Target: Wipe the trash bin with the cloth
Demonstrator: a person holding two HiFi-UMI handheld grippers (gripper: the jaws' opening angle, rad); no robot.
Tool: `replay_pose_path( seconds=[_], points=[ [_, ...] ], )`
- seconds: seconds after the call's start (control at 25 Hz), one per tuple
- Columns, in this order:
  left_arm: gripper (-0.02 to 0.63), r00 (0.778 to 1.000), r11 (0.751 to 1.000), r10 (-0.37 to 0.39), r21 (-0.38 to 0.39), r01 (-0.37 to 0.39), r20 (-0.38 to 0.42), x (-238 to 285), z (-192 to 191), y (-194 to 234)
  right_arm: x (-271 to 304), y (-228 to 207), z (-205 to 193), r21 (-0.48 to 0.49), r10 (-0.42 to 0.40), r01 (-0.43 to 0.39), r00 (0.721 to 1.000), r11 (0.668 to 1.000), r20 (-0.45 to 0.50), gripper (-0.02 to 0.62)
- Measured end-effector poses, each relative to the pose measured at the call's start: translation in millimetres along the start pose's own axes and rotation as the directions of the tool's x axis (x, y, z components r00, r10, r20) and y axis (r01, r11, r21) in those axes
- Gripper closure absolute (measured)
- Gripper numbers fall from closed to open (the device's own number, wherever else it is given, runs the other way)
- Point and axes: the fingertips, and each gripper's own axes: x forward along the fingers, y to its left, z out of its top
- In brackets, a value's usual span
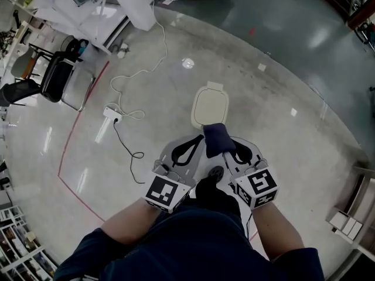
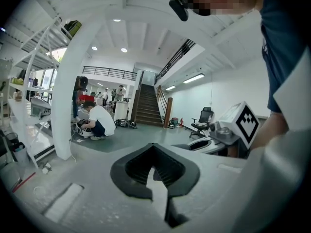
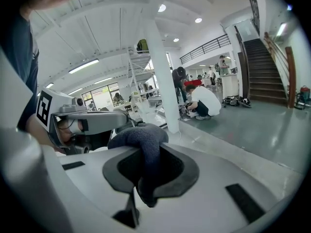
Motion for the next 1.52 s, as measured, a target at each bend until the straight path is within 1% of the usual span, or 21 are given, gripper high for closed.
replay_pose_path(
  seconds=[0.16, 0.32, 0.64, 0.88, 1.08, 1.16, 1.24, 1.32, 1.44, 1.52],
  points=[
    [0.609, 1.0, 1.0, 0.013, 0.003, -0.013, 0.002, 24, -36, 30, 41, -31, -19, 0.007, -0.043, 0.043, 0.999, 0.999, 0.028, 0.54],
    [0.609, 0.999, 0.999, 0.033, -0.008, -0.033, 0.009, 45, -80, 68, 90, -52, -49, -0.014, -0.065, 0.066, 0.997, 0.998, 0.043, 0.54],
    [0.609, 0.998, 0.998, 0.065, -0.023, -0.064, 0.026, 95, -186, 127, 195, -113, -134, -0.122, -0.128, 0.125, 0.992, 0.985, -0.016, 0.54],
    [0.609, 0.997, 0.997, 0.073, -0.035, -0.072, 0.025, 128, -262, 158, 264, -152, -188, -0.174, -0.153, 0.143, 0.987, 0.974, -0.043, 0.54],
    [0.609, 0.996, 0.995, 0.085, -0.047, -0.083, 0.035, 153, -316, 181, 317, -180, -231, -0.273, -0.176, 0.149, 0.982, 0.95, -0.075, 0.54],
    [0.609, 0.995, 0.996, 0.087, -0.027, -0.086, 0.048, 162, -337, 190, 341, -191, -248, -0.314, -0.18, 0.145, 0.98, 0.938, -0.086, 0.54],
    [0.609, 0.995, 0.996, 0.083, 0.007, -0.084, 0.064, 171, -359, 197, 363, -203, -265, -0.371, -0.192, 0.144, 0.977, 0.917, -0.097, 0.54],
    [0.609, 0.994, 0.996, 0.081, 0.024, -0.083, 0.071, 178, -380, 205, 384, -214, -277, -0.452, -0.21, 0.137, 0.971, 0.881, -0.113, 0.54],
    [0.609, 0.994, 0.995, 0.096, 0.036, -0.098, 0.059, 184, -412, 220, 414, -221, -291, -0.58, -0.229, 0.103, 0.962, 0.808, -0.148, 0.54],
    [0.609, 0.992, 0.992, 0.113, 0.058, -0.116, 0.049, 187, -431, 230, 431, -224, -299, -0.668, -0.251, 0.074, 0.952, 0.741, -0.173, 0.541]
  ],
)
